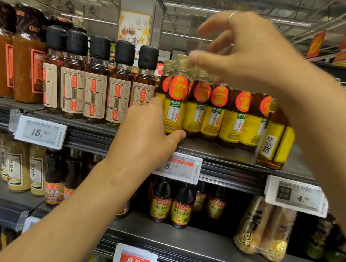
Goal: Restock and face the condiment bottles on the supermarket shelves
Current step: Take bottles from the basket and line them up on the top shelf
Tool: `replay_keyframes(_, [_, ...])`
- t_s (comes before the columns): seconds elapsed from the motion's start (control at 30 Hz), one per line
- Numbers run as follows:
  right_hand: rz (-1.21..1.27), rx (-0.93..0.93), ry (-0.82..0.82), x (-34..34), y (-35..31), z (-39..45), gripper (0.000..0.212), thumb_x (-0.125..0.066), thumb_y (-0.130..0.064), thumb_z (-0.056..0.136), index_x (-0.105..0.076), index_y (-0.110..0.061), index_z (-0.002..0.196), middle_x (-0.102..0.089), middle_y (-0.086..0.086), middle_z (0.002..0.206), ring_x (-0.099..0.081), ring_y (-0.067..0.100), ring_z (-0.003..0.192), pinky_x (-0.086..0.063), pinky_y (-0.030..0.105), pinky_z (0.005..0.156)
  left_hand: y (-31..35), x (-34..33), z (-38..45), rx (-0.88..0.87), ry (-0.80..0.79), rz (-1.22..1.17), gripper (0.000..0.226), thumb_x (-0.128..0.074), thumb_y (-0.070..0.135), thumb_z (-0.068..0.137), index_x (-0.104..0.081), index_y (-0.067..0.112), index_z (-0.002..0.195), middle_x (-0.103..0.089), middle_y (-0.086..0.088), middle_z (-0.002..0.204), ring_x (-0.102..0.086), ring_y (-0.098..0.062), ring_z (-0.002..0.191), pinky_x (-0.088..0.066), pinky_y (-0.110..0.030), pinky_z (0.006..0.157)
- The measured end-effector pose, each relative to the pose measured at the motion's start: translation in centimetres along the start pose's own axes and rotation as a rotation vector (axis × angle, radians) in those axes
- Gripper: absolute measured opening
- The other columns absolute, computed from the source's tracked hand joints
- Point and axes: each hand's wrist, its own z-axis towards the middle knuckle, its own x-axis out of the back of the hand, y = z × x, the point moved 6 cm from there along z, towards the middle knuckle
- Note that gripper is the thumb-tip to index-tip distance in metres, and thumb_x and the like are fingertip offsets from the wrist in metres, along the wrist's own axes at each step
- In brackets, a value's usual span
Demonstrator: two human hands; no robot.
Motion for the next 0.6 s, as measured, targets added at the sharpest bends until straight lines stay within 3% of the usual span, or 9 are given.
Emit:
replay_keyframes(0.07, [0.019,-0.012,0.085,3.2,1.0,-0.8,0.047,-0.066,-0.061,0.090,-0.062,-0.033,0.128,-0.070,-0.012,0.101,-0.069,-0.001,0.066,-0.057,0.019,0.058,0.9,1.2,-1.1,-0.065,0.105,0.047,0.058,-0.080,0.046,0.083,-0.057,0.014,0.126,-0.070,-0.004,0.113,-0.064,-0.024,0.105,-0.042,-0.027,0.078])
replay_keyframes(0.13, [-0.010,-0.038,0.141,5.9,2.4,-1.7,0.044,-0.063,-0.065,0.087,-0.064,-0.036,0.121,-0.070,-0.012,0.102,-0.070,0.000,0.076,-0.062,0.031,0.068,2.4,2.5,-2.3,-0.140,0.212,0.010,0.047,-0.078,0.039,0.085,-0.059,0.015,0.121,-0.069,-0.004,0.106,-0.064,-0.025,0.099,-0.044,-0.030,0.079])
replay_keyframes(0.2, [-0.079,-0.076,0.155,7.8,4.0,-2.6,0.042,-0.061,-0.067,0.086,-0.064,-0.038,0.116,-0.069,-0.011,0.106,-0.067,0.003,0.088,-0.060,0.037,0.077,4.4,2.6,-3.0,-0.194,0.219,-0.114,0.041,-0.075,0.035,0.086,-0.061,0.019,0.120,-0.067,0.003,0.104,-0.063,-0.016,0.096,-0.043,-0.023,0.080])
replay_keyframes(0.33, [-0.243,-0.165,0.083,9.2,6.8,-4.3,0.040,-0.065,-0.065,0.088,-0.068,-0.033,0.112,-0.068,-0.007,0.101,-0.065,0.012,0.087,-0.043,0.022,0.068,8.9,-1.0,-3.3,-0.214,-0.117,-0.332,0.046,-0.073,0.048,0.084,-0.058,0.032,0.124,-0.063,0.019,0.107,-0.060,-0.003,0.101,-0.046,-0.017,0.080])
replay_keyframes(0.4, [-0.307,-0.206,0.013,8.9,7.9,-5.3,0.048,-0.064,-0.071,0.085,-0.070,-0.031,0.111,-0.065,-0.006,0.099,-0.061,0.016,0.089,-0.039,0.023,0.067,10.9,-3.3,-3.1,-0.224,-0.254,-0.343,0.047,-0.073,0.053,0.083,-0.055,0.033,0.121,-0.062,0.019,0.106,-0.060,-0.003,0.100,-0.050,-0.021,0.079])
replay_keyframes(0.5, [-0.287,-0.272,0.004,8.1,9.0,-6.0,0.057,-0.063,-0.078,0.080,-0.073,-0.027,0.102,-0.063,-0.005,0.097,-0.060,0.017,0.091,-0.042,0.029,0.075,12.7,-5.8,-2.2,-0.219,-0.332,-0.305,0.044,-0.075,0.057,0.082,-0.048,0.033,0.106,-0.060,0.017,0.098,-0.058,-0.002,0.090,-0.046,-0.016,0.066])
replay_keyframes(0.6, [-0.274,-0.305,-0.015,7.1,9.6,-5.9,0.056,-0.068,-0.073,0.080,-0.075,-0.023,0.103,-0.066,-0.004,0.094,-0.064,0.017,0.091,-0.046,0.029,0.070,13.5,-7.7,-1.3,-0.168,-0.397,-0.280,0.047,-0.076,0.059,0.080,-0.054,0.027,0.107,-0.064,0.010,0.094,-0.061,-0.010,0.086,-0.047,-0.026,0.061])
